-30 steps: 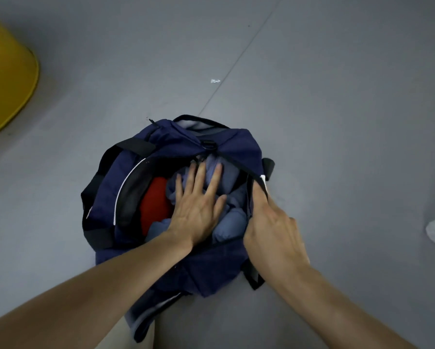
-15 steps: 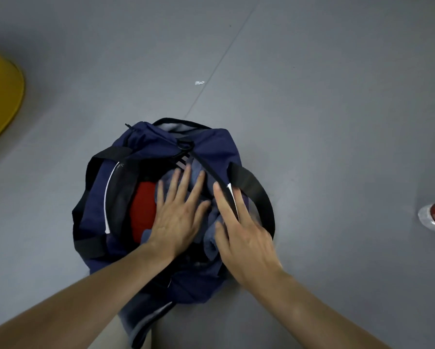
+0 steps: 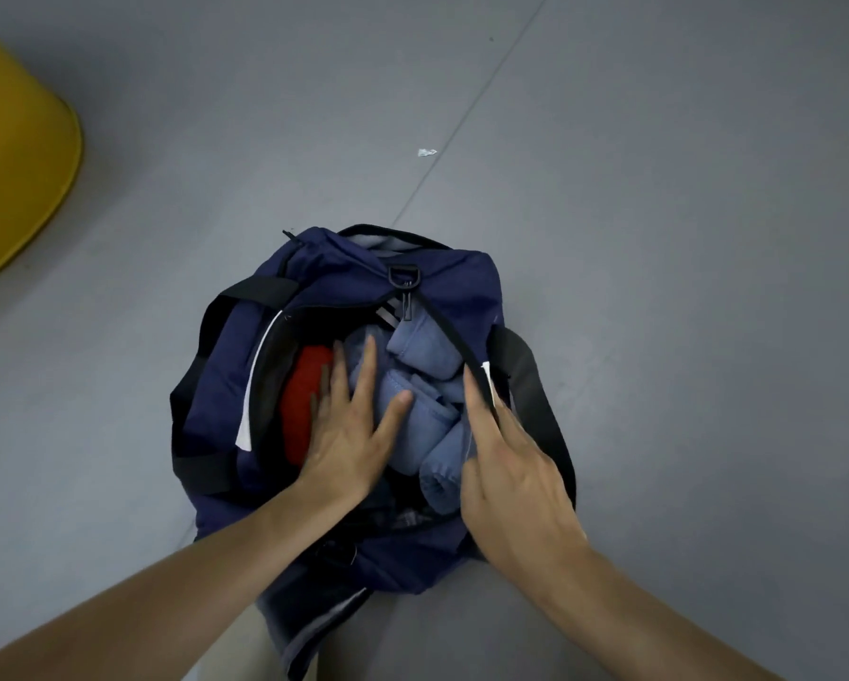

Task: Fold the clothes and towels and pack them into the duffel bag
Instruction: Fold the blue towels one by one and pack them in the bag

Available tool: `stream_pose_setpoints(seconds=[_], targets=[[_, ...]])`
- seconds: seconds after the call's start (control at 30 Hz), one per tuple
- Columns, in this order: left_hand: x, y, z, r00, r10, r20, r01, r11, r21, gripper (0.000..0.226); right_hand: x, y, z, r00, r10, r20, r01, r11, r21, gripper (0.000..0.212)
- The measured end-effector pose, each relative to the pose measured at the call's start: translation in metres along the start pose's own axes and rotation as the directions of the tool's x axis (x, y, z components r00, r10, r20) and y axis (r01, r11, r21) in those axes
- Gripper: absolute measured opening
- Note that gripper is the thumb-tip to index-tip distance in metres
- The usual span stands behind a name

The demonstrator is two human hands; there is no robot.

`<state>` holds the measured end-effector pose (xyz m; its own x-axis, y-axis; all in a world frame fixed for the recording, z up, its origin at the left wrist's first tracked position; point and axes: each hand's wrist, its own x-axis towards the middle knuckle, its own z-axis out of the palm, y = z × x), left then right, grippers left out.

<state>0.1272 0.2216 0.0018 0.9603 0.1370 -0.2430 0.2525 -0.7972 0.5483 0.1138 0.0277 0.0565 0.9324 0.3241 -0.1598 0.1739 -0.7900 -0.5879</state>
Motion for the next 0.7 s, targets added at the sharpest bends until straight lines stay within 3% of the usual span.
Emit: stream_pose_setpoints(seconds=[0.17, 0.3, 0.43, 0.5, 0.57, 0.6, 0.7], targets=[[0.012, 0.005, 0.01, 0.998, 0.02, 0.057, -0.015, 0.996, -0.09, 0.072, 0.006, -0.017, -0.011, 0.999, 0.022, -0.049, -0.021, 1.0, 0.018, 0.098], [0.024, 0.009, 0.007, 0.993, 0.044, 0.11, -0.043, 0.999, -0.012, 0.073, 0.014, -0.02, -0.015, 0.999, 0.048, -0.009, -0.048, 0.998, 0.044, 0.091], [0.009, 0.017, -0.002, 0.988, -0.007, 0.152, -0.007, 0.996, 0.092, 0.071, 0.005, -0.021, -0.03, 0.988, -0.139, 0.068, 0.124, 0.975, 0.185, 0.07], [-0.002, 0.036, -0.018, 0.999, -0.029, 0.04, 0.029, 1.0, 0.003, 0.066, -0.005, -0.007, -0.053, 0.981, -0.173, 0.082, 0.149, 0.958, 0.247, 0.063], [-0.008, 0.072, -0.038, 0.991, 0.049, -0.124, -0.078, 0.968, -0.238, 0.056, -0.017, 0.022, -0.086, 0.983, -0.178, 0.048, 0.162, 0.958, 0.238, 0.06], [-0.01, 0.091, -0.045, 0.977, 0.151, -0.152, -0.189, 0.944, -0.272, 0.056, -0.023, 0.038, -0.101, 0.984, -0.176, 0.034, 0.166, 0.966, 0.2, 0.06], [-0.024, 0.169, -0.034, 0.882, 0.469, 0.041, -0.451, 0.866, -0.216, 0.062, -0.056, 0.095, -0.152, 0.996, -0.087, -0.028, 0.09, 0.99, 0.113, 0.062]])
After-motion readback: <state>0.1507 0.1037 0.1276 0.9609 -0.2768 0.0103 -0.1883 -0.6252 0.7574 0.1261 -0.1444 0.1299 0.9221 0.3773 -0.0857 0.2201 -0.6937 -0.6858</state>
